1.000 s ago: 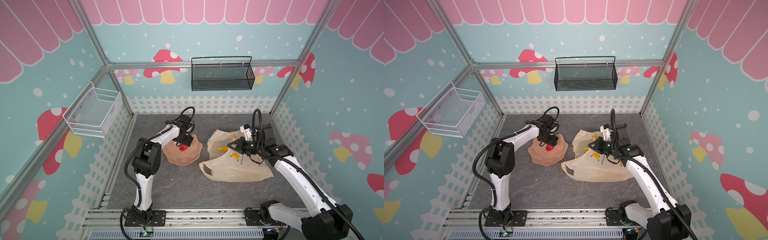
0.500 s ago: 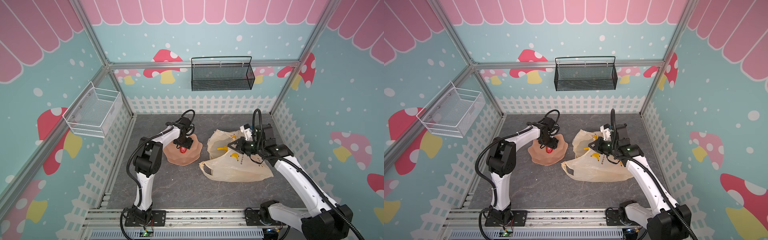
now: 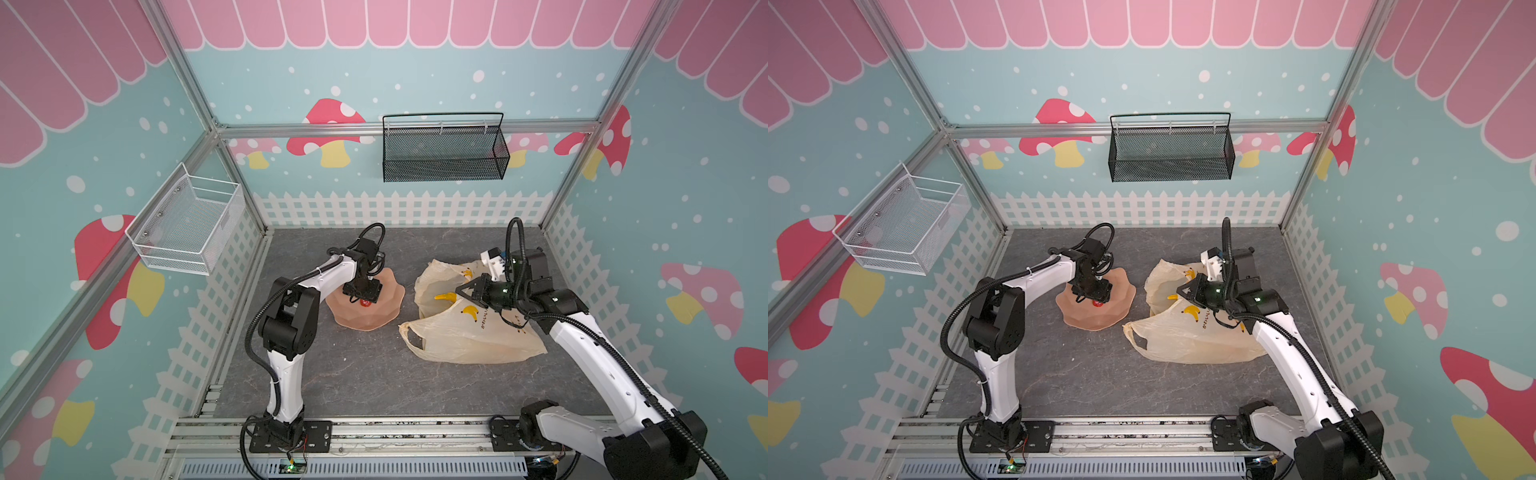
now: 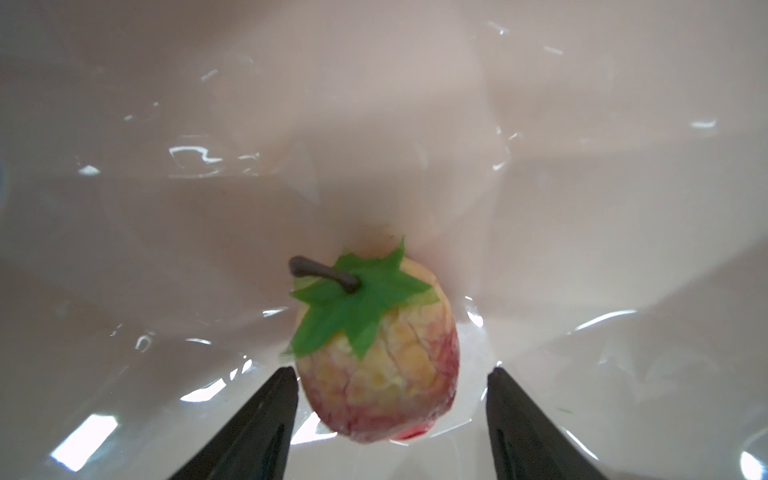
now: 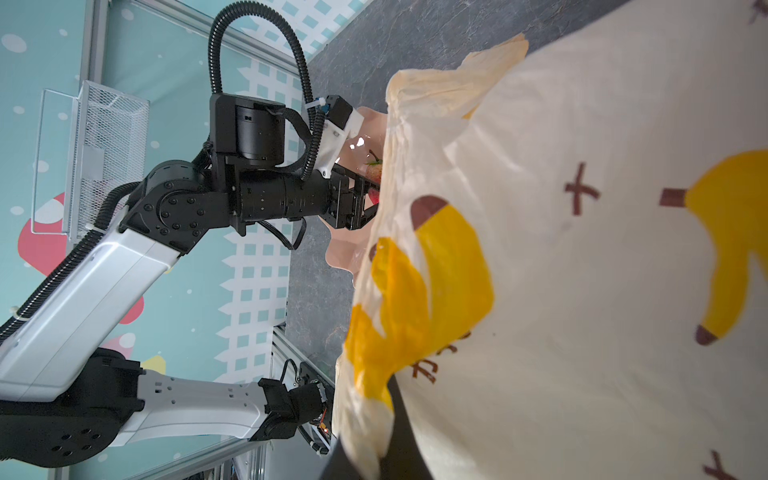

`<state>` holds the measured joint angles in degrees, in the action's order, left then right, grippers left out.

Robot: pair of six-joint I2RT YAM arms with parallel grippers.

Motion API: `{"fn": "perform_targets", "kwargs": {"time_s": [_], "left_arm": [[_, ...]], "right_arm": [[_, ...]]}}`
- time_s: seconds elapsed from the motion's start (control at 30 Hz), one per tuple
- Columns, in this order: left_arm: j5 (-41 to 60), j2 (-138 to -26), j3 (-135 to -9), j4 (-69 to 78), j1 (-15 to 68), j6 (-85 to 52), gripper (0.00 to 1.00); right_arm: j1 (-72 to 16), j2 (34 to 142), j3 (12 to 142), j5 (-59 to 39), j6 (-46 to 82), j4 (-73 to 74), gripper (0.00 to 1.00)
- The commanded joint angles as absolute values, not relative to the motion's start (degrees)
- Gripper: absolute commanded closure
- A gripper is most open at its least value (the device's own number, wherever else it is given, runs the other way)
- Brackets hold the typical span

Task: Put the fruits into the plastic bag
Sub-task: 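Lower the open left gripper around the pale strawberry in the bowl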

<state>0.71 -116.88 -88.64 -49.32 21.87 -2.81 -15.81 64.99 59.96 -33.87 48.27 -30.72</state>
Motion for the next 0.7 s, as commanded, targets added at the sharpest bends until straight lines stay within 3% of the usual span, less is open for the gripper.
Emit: {"fn": "perform_targets", "kwargs": {"time_s": [0.0,0.67], "left_arm": [[1.5,-116.2,-88.2,-48.5,21.7,-4.0,0.3],[0.5,-117.9,-88.0,-47.7,21.7,-5.8,0.42]], "right_arm": [[-16.1,63.4,60.0,-33.3,48.4,-31.5,1.0],[-16.2,62.0,59.2,-33.1,49.0,-31.6,1.0]]}}
